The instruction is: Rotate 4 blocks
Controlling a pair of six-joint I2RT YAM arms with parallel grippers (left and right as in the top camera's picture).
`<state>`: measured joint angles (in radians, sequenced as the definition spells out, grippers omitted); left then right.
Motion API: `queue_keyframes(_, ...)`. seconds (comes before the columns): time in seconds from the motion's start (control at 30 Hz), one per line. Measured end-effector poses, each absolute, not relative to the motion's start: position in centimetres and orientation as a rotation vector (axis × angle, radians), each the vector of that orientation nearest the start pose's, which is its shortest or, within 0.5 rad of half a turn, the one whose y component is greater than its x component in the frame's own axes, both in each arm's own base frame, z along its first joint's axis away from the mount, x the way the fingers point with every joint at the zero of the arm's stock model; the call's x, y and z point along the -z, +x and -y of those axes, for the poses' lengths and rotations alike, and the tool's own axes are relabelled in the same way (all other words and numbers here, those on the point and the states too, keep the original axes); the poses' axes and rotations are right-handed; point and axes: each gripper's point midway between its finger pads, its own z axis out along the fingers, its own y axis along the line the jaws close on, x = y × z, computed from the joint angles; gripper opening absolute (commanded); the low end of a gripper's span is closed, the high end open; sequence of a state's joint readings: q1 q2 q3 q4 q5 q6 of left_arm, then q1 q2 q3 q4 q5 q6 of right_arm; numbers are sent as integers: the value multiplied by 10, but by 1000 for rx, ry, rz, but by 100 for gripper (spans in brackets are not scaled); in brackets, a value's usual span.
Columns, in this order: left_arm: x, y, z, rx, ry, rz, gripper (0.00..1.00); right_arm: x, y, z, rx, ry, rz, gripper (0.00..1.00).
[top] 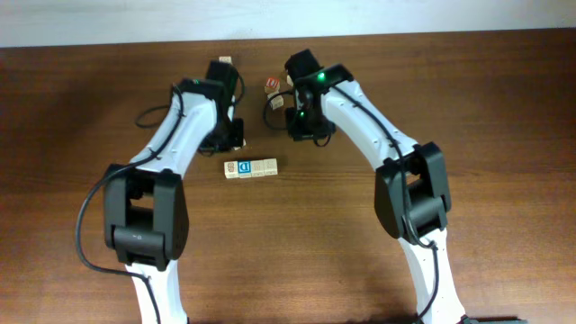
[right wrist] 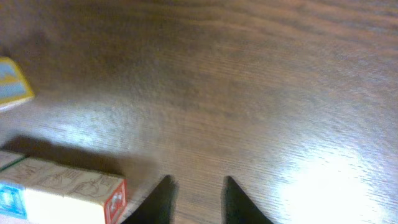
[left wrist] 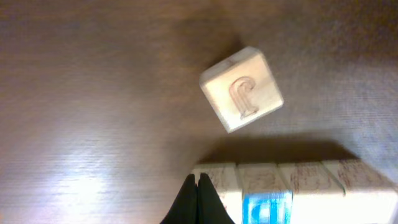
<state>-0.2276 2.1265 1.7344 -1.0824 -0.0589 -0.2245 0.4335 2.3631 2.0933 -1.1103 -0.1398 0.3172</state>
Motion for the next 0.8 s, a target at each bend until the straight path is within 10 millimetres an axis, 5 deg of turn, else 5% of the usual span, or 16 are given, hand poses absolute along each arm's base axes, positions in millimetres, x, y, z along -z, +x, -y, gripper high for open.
queue_keyframes(0.07,-82,434,77,-63,-57,-3008,0,-70,451,-229,-335,-188,-2987,20)
queue_keyframes(0.13,-111,435,52,-86,-178,-3008,0,-98,439,-221,-400,-198,-3006,19)
queue_keyframes(0.2,-115,424,26,-109,-282,-3052,0,-111,431,-222,-464,-259,-3009,5)
queue_keyframes(0.27,-115,415,6,-127,-362,-3084,0,-112,424,-225,-502,-316,-3019,5)
queue_keyframes(0.43,-117,411,-1,-126,-390,-3094,0,-123,413,-224,-557,-415,-3017,5)
queue_keyframes(0.57,-163,406,0,-85,-397,-2972,0,-231,393,-184,-484,-372,-2823,5)
queue_keyframes(0.6,-179,405,0,-71,-397,-2921,0,-245,390,-183,-478,-382,-2775,5)
queue_keyframes(0.67,-177,398,0,-36,-421,-2811,0,-233,396,-188,-496,-390,-2760,5)
queue_keyframes(0.8,-108,380,13,75,-433,-2854,0,-138,406,-208,-630,-381,-2813,5)
